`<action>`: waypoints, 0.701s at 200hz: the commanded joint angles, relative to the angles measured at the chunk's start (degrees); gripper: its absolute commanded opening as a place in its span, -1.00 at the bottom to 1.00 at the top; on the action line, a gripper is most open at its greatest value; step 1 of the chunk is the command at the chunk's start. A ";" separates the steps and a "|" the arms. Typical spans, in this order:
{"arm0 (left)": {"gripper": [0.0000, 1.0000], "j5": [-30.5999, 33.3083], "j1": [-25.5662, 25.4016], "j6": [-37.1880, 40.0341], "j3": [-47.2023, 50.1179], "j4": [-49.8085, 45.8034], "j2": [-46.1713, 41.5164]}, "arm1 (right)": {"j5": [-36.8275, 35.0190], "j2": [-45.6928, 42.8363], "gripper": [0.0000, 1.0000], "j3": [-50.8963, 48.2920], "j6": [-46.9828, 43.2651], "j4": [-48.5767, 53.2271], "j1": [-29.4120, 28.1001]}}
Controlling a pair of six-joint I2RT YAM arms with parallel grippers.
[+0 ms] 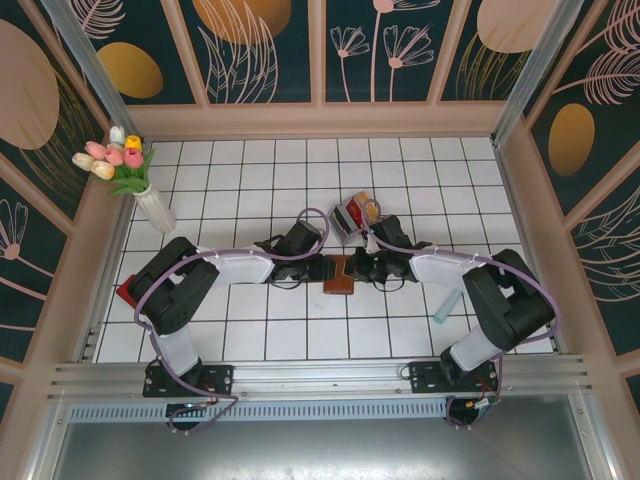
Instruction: Put the credit cards into the card holder
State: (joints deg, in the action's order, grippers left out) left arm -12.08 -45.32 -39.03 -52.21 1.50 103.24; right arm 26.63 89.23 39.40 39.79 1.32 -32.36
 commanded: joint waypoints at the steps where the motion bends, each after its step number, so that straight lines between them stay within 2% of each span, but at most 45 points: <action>1: -0.17 -3.40 -0.24 0.93 0.93 -1.32 1.79 | -0.31 1.27 -0.82 0.74 0.89 -1.45 -0.39; 41: -0.18 -3.74 -0.28 0.94 0.88 -1.28 2.05 | -0.14 3.03 -0.82 0.79 1.40 -2.30 -1.14; 72: -0.21 -3.74 -0.23 0.93 1.11 -1.06 2.14 | -1.84 3.97 -0.83 1.90 1.36 0.72 -1.22; 113: -0.39 -3.63 -0.29 0.79 2.07 -0.14 1.68 | -5.26 6.70 -0.85 7.92 -0.80 11.92 -1.21; 140: -0.42 -4.18 -0.24 0.59 2.31 0.70 1.96 | -7.48 9.66 -0.87 11.33 -1.13 15.92 -2.69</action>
State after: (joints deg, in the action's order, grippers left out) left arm -13.10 -44.84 -39.05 -51.55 2.79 103.42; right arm 24.86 94.91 47.79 40.36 10.41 -33.58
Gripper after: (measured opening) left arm 0.294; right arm 0.073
